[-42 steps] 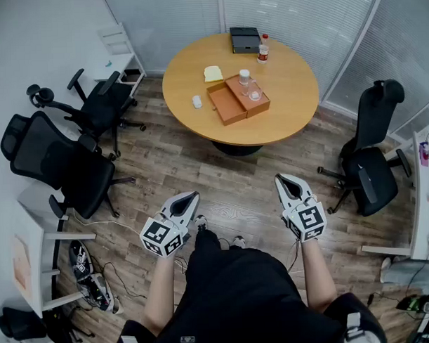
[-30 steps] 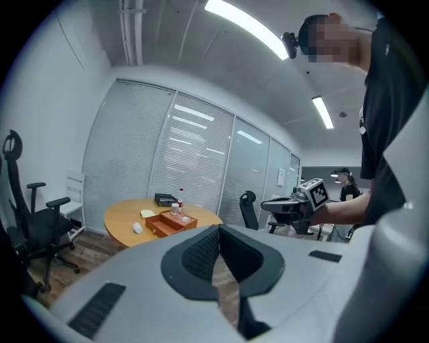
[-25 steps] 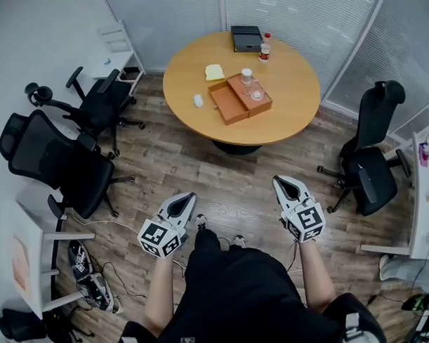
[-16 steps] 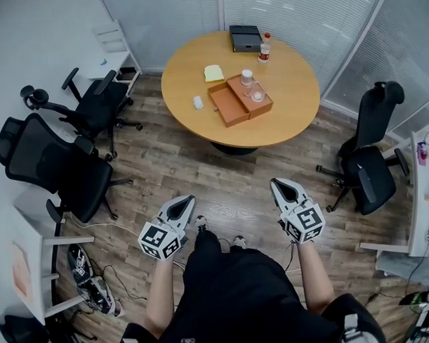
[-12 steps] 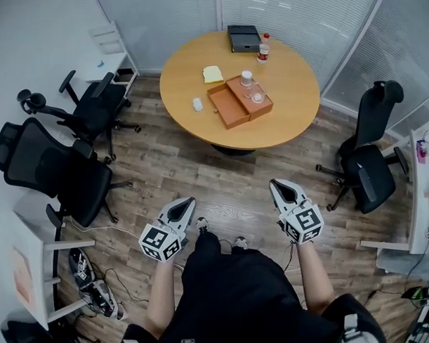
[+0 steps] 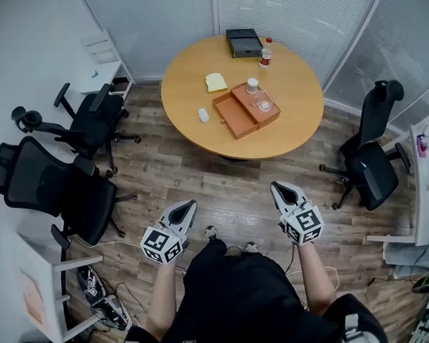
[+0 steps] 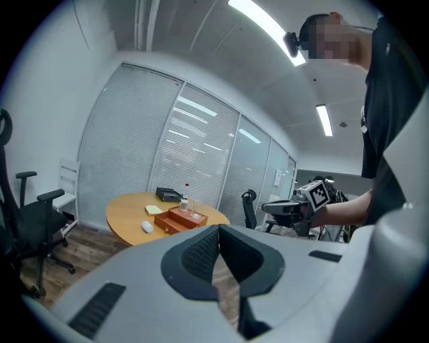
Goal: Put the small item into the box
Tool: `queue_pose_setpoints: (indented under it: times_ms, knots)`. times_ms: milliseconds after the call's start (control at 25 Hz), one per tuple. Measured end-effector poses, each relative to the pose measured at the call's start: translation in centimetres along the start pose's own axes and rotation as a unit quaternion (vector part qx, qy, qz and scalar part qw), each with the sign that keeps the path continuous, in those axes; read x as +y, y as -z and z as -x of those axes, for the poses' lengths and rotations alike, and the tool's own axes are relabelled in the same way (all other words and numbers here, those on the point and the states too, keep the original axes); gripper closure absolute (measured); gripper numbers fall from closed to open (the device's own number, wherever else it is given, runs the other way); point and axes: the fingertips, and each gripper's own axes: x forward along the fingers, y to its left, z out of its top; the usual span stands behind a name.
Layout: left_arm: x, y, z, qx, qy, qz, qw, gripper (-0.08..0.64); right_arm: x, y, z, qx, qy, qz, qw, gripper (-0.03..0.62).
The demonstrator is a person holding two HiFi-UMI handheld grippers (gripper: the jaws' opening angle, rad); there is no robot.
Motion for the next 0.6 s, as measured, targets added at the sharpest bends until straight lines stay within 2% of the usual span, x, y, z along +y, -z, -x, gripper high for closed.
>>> queue_pose_setpoints:
  times_ms: [600]
  knots:
    - [8.7, -1.6, -0.8, 0.013, 0.065, -0.012, 0.9977, 0.552, 2.3, -1.2, -6.4, 0.004, 0.064, -0.013, 0.998, 0.586]
